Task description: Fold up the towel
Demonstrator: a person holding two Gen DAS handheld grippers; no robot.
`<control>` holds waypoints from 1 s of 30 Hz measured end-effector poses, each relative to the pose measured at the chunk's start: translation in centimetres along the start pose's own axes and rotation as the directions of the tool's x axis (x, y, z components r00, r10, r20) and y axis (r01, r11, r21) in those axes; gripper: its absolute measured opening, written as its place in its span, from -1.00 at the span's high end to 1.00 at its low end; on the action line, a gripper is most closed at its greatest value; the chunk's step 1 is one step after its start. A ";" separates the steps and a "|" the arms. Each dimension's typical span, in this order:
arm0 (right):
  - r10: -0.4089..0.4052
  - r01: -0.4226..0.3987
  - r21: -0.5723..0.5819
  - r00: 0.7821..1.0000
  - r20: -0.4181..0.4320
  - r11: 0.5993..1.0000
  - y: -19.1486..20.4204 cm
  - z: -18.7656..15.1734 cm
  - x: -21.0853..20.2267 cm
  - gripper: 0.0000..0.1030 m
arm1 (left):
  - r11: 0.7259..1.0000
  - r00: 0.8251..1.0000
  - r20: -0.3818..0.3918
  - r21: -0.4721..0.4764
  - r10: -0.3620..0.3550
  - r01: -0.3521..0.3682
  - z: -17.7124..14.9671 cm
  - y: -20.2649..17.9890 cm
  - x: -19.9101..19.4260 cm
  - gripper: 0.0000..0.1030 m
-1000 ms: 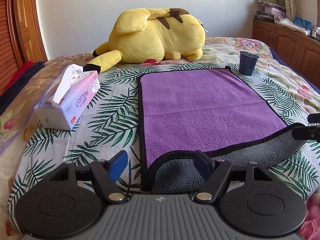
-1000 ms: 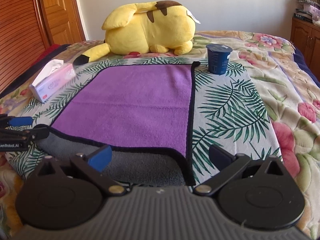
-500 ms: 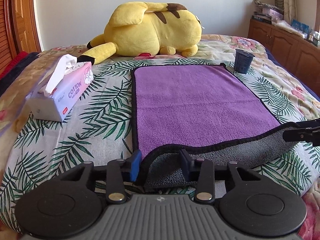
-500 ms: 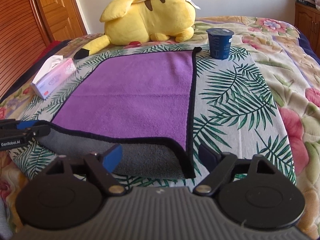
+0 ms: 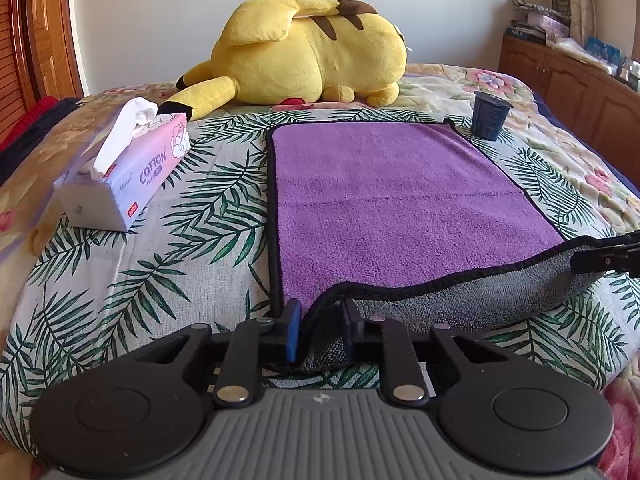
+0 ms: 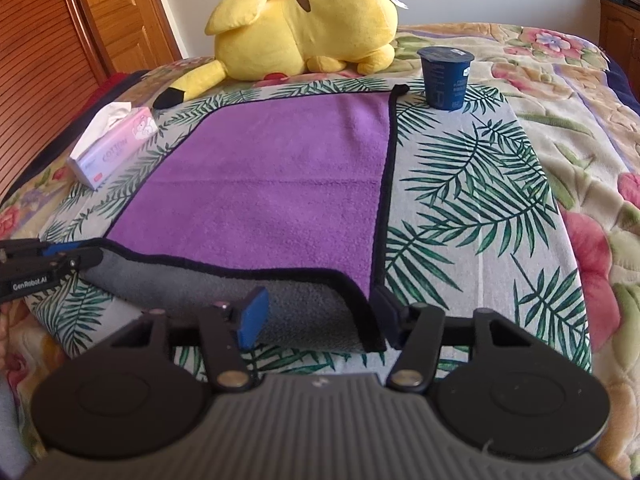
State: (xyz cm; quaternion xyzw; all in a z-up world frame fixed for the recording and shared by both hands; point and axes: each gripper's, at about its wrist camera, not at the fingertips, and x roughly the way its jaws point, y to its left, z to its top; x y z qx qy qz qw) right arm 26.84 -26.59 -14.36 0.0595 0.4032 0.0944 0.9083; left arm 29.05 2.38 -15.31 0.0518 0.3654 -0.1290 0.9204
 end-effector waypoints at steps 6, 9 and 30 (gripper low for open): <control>0.008 -0.009 -0.006 1.000 -0.007 1.000 -0.2 -0.1 -0.2 0.13 | 1.000 1.000 0.003 0.005 -0.006 0.006 -0.1 -0.2 0.0 1.00; 0.006 -0.006 -0.010 1.000 -0.008 1.000 -0.3 -0.1 -0.2 0.40 | 1.000 1.000 0.009 0.003 -0.012 0.012 0.0 -0.1 -0.1 1.00; 0.004 -0.002 -0.056 0.999 0.040 0.998 -0.1 -0.1 -0.8 0.92 | 1.000 0.998 0.060 0.000 -0.013 0.013 0.8 -0.4 -1.3 1.00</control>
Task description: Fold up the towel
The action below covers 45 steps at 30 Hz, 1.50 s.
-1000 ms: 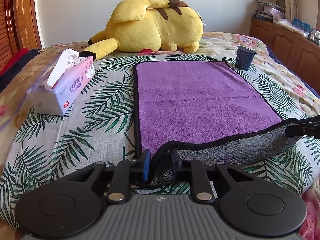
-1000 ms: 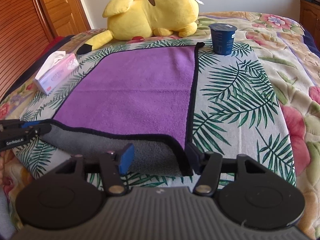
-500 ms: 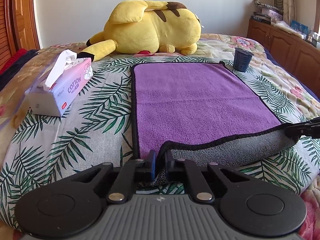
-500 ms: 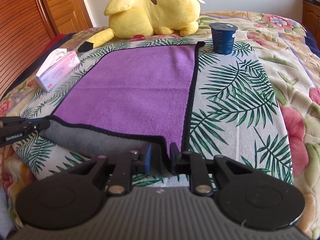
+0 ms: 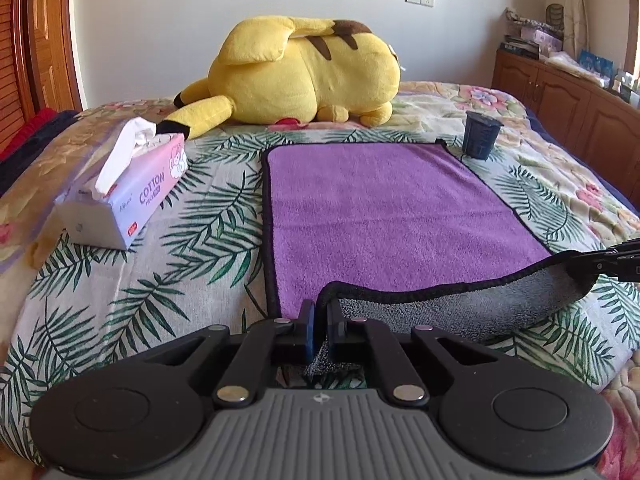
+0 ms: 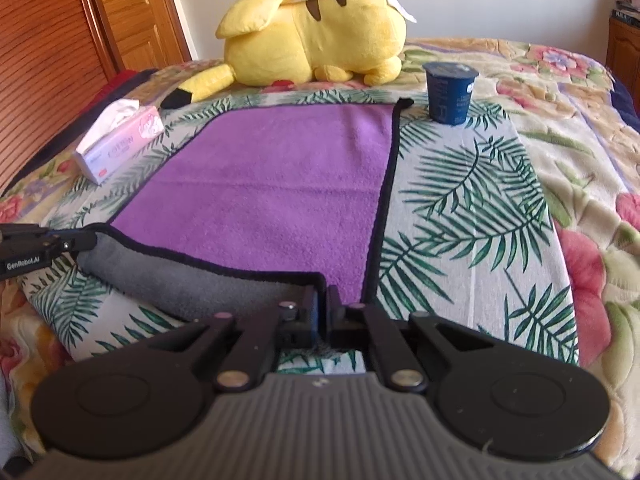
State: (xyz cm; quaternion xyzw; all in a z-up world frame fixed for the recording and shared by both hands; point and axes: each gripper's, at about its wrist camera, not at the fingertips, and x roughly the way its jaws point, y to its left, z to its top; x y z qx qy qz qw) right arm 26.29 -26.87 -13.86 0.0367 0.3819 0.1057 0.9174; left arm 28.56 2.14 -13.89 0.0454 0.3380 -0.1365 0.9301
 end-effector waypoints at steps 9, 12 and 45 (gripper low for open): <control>0.006 -0.005 -0.003 0.998 0.064 1.000 -0.2 0.7 -0.4 0.92 | 1.000 0.999 0.037 -0.001 0.004 -0.004 0.8 -0.1 -0.6 1.00; 0.000 0.001 -0.011 0.997 0.082 1.000 -0.1 1.0 -0.5 0.92 | 1.000 0.999 0.037 0.001 0.001 -0.001 0.9 -0.1 -0.6 1.00; 0.008 0.018 -0.113 0.974 0.225 0.993 1.6 5.1 -0.4 0.93 | 1.000 0.994 0.107 -0.007 0.007 -0.007 5.6 -0.2 0.8 1.00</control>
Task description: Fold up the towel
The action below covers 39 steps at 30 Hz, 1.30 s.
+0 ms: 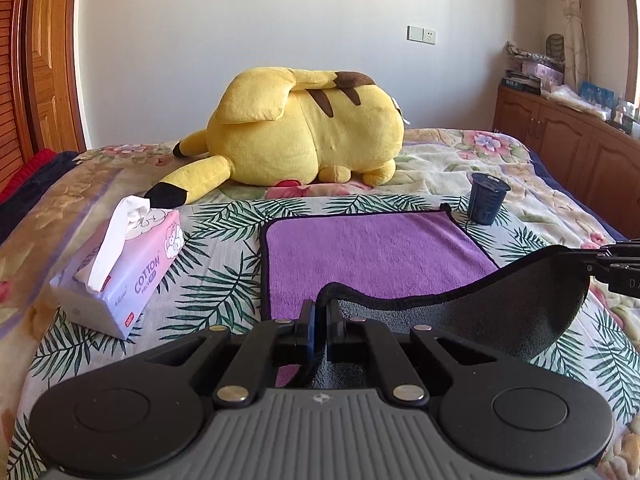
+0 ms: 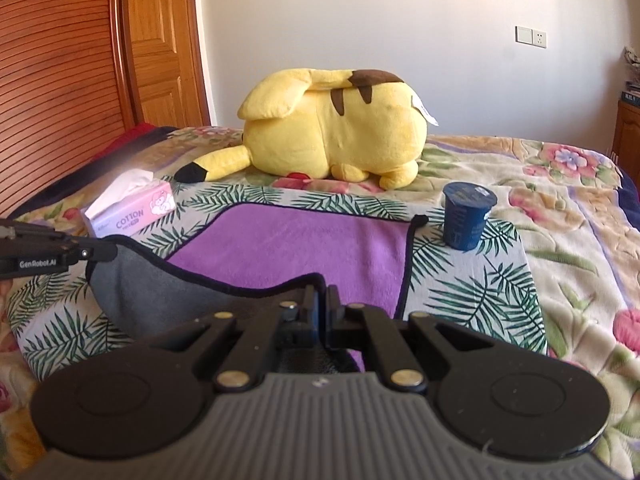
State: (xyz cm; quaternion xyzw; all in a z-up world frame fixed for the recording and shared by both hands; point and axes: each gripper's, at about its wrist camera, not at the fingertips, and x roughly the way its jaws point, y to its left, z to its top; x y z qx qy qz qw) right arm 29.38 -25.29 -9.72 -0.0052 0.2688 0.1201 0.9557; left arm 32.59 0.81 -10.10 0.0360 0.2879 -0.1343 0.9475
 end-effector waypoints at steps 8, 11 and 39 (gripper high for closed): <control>-0.010 0.011 -0.021 1.000 0.025 1.000 0.3 0.8 -0.2 0.93 | 1.000 1.000 0.018 0.017 0.005 -0.006 1.7 -0.5 0.3 1.00; -0.013 0.015 -0.033 0.999 0.038 0.999 0.5 1.4 -0.3 0.93 | 0.999 1.000 0.026 0.030 0.010 -0.010 2.2 -0.5 0.2 1.00; -0.049 0.063 -0.162 0.994 0.095 0.985 -1.0 6.9 3.3 0.93 | 0.992 0.984 0.173 0.106 0.049 -0.068 8.2 -0.9 2.8 1.00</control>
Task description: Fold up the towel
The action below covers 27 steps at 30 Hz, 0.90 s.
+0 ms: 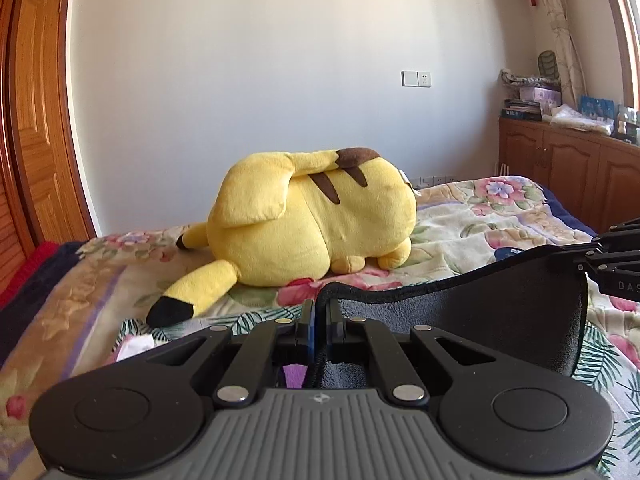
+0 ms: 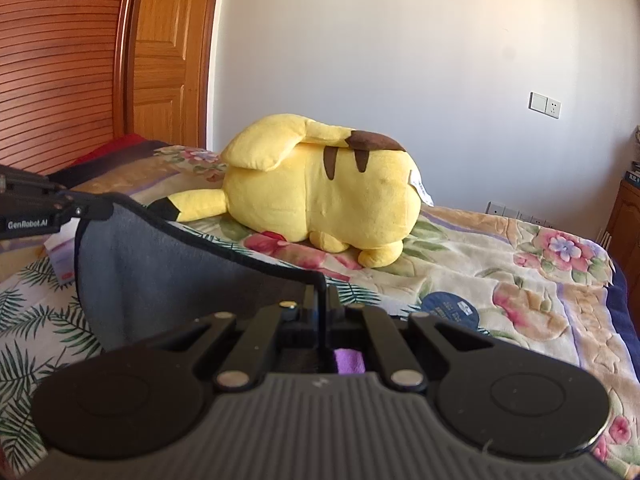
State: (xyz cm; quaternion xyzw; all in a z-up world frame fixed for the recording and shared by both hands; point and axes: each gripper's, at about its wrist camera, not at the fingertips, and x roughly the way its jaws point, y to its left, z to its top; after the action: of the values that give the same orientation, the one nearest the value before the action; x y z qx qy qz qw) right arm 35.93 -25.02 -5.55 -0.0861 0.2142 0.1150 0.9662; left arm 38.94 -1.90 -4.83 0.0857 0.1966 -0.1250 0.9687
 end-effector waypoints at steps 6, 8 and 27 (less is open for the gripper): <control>-0.017 0.018 -0.011 1.000 0.007 1.000 -0.4 0.2 1.7 0.93 | 1.000 1.000 0.001 0.023 0.018 -0.018 0.6 0.2 2.2 1.00; -0.024 0.025 -0.014 1.000 0.010 1.000 -0.5 0.1 2.3 0.93 | 0.999 1.000 0.000 0.028 0.025 -0.025 0.7 0.3 3.0 1.00; -0.102 0.102 -0.021 0.994 0.026 0.995 -2.0 -1.4 7.8 0.93 | 0.999 0.997 -0.059 -0.018 0.047 -0.048 -0.9 2.1 9.9 1.00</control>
State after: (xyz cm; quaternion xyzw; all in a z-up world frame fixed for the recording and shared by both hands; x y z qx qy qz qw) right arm 42.79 -25.83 -9.90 -0.1064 0.1961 0.0691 0.9723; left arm 48.05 -1.79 -9.41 0.0846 0.2242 -0.0973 0.9660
